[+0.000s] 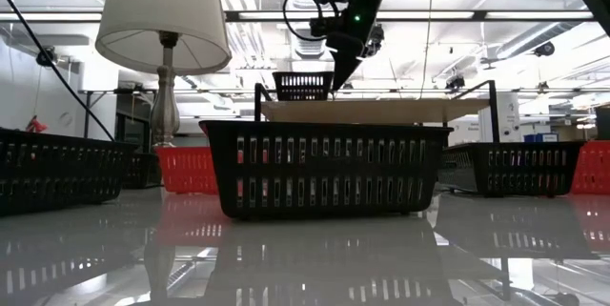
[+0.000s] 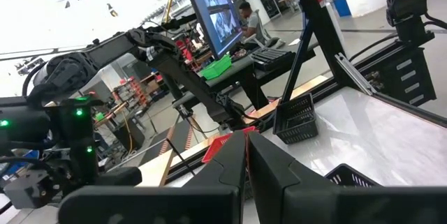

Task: Stack baskets on shelf by color
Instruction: Put the black bin on the shelf, then put the red bin on the shelf

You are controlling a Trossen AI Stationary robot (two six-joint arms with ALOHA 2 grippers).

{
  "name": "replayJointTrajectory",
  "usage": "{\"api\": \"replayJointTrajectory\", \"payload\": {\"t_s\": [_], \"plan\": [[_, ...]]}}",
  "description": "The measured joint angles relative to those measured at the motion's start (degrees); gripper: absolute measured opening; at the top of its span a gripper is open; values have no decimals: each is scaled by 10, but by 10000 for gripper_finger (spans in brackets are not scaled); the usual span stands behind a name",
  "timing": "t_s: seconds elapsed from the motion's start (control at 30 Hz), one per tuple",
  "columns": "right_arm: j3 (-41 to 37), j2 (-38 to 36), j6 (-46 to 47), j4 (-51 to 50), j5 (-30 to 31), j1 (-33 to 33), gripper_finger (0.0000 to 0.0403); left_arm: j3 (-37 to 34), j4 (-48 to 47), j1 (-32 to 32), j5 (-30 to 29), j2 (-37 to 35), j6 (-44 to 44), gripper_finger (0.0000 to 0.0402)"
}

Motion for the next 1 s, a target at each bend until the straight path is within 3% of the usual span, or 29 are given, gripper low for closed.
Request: {"api": "replayJointTrajectory", "payload": {"t_s": [0.27,0.7,0.83,1.0], "plan": [[0,-10,33,-22,18,14,9,0,0,0,0,2,0,0],[-30,-62,88,-65,16,141,9,0,0,0,0,4,-1,0],[-61,-70,94,-6,16,189,9,0,0,0,0,4,-1,0],[-131,-70,80,145,16,244,8,0,1,0,0,4,-1,0]]}}
